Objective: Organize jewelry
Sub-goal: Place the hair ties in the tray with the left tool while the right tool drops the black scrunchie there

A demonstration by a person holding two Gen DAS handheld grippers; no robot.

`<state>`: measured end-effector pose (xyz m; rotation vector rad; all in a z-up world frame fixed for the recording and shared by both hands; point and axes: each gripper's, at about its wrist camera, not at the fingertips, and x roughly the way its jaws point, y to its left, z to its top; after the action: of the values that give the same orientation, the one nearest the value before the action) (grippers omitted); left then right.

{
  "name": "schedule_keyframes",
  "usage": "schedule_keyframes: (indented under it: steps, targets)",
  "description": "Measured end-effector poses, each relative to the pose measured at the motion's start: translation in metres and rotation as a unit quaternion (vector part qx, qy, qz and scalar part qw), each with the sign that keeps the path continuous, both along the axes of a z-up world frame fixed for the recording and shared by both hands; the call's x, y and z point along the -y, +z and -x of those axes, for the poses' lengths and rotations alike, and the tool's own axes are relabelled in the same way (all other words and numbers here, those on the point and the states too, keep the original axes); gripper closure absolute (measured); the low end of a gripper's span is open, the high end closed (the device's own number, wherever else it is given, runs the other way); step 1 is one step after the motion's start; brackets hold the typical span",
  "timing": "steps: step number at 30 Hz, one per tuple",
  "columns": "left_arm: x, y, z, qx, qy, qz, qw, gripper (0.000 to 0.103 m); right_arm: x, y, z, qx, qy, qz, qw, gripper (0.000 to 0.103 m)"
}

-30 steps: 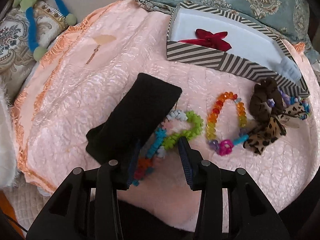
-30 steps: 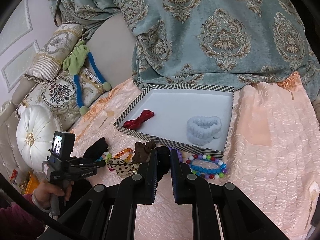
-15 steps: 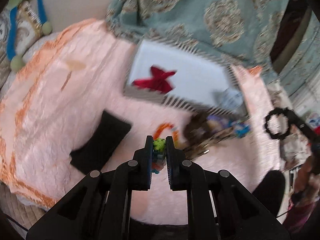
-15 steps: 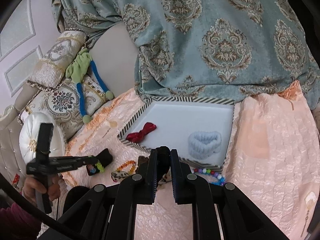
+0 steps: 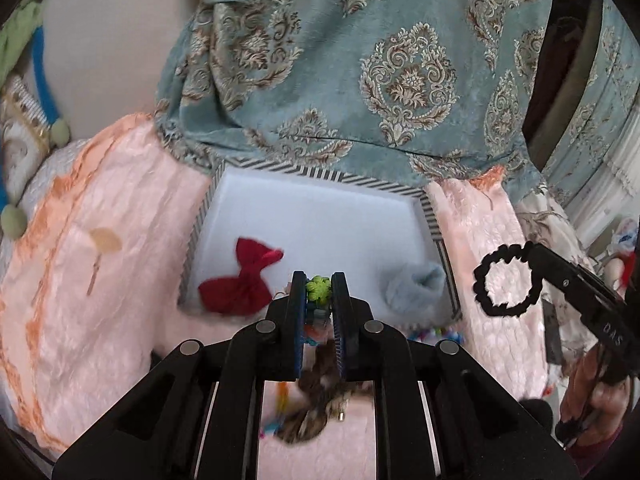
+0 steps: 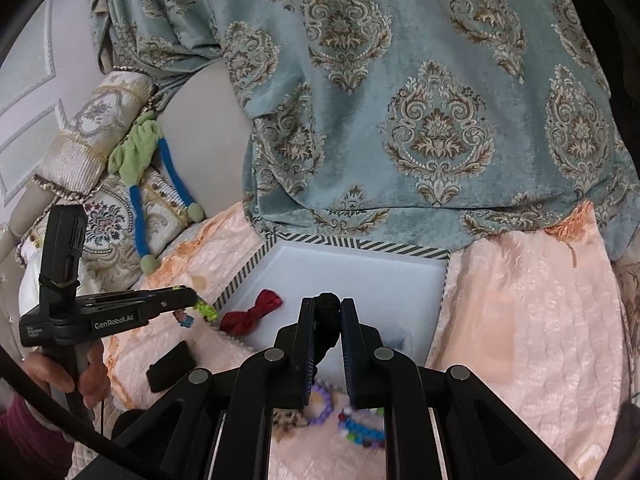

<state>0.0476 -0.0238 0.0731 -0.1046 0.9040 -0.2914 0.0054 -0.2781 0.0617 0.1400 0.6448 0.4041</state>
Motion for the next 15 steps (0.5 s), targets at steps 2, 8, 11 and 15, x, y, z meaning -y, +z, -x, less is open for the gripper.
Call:
schedule_keyframes:
  steps: [2,8,11,15]
  targets:
    - [0.008,-0.006,-0.012,-0.001,0.002,-0.007,1.0000,0.092,-0.002,-0.005,-0.015,-0.007,-0.001,0.001,1.000,0.092]
    - [0.029,-0.040,-0.050,-0.034,0.004,-0.013,0.9993,0.092,-0.010,-0.035,-0.063,-0.042,0.002,0.008,0.999,0.092]
    - [0.036,-0.061,-0.063,-0.044,0.009,-0.027,0.9986,0.092,-0.009,-0.053,-0.087,-0.061,-0.002,0.012,0.998,0.092]
    - [0.041,-0.086,-0.078,-0.061,0.018,-0.037,0.9973,0.092,-0.004,-0.081,-0.120,-0.092,-0.012,0.020,0.996,0.092]
